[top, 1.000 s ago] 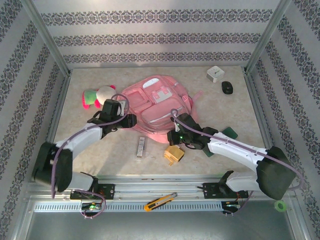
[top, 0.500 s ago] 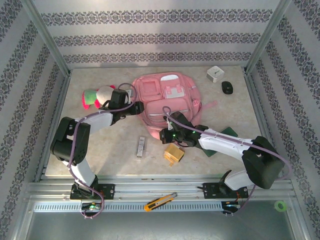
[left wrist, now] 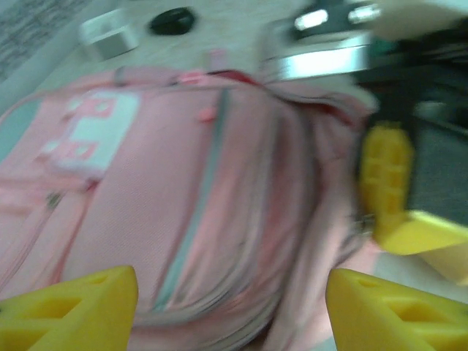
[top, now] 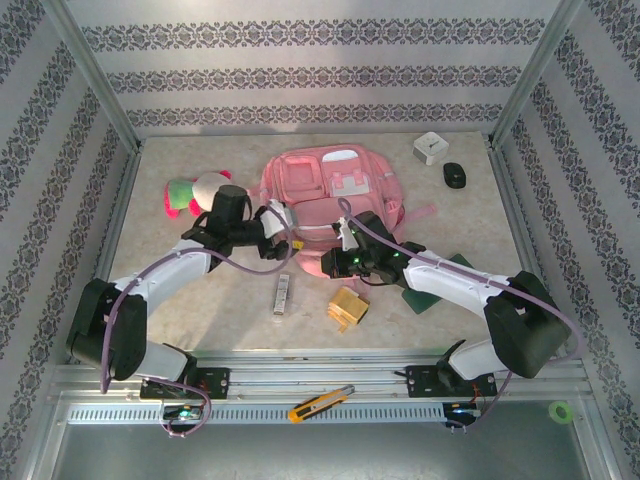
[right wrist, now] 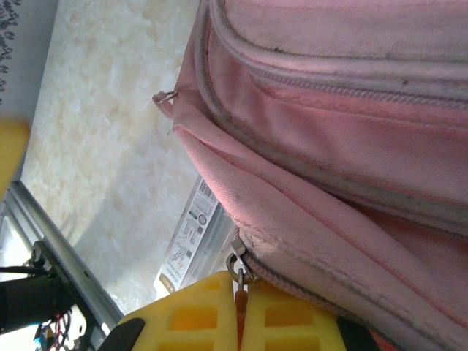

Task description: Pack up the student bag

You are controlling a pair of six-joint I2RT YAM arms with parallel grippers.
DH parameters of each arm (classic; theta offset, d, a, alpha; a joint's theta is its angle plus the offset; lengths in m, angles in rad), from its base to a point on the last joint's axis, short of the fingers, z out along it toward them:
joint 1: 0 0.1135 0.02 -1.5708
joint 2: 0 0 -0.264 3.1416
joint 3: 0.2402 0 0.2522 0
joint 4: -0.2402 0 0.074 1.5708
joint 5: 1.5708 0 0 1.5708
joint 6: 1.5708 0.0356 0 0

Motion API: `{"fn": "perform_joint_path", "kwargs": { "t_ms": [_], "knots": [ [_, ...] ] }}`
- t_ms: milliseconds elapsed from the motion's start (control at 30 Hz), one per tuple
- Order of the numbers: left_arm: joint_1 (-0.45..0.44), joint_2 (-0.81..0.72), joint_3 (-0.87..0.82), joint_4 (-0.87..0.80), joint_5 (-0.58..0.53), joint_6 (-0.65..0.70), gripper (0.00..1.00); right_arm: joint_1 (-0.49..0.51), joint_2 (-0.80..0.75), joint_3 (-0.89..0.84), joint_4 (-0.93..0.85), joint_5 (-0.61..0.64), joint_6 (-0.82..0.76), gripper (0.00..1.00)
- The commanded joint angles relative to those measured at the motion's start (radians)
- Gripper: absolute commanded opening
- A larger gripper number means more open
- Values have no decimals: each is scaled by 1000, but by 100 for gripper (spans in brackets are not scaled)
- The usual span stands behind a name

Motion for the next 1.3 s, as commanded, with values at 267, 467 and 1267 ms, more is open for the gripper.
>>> {"fn": "perform_joint_path", "kwargs": {
  "t_ms": [267,467,1267],
  "knots": [
    [-61,164,76,-178,25,322,51,-15,-6,46,49,-117,22,0],
    [-54,178,77,-149,-113,334,18,-43,-55,33,0,-133,15,0],
    [-80,31,29,-163,-9,305,52,-170,-138,8,-203,-202,-88,0]
  ]
}}
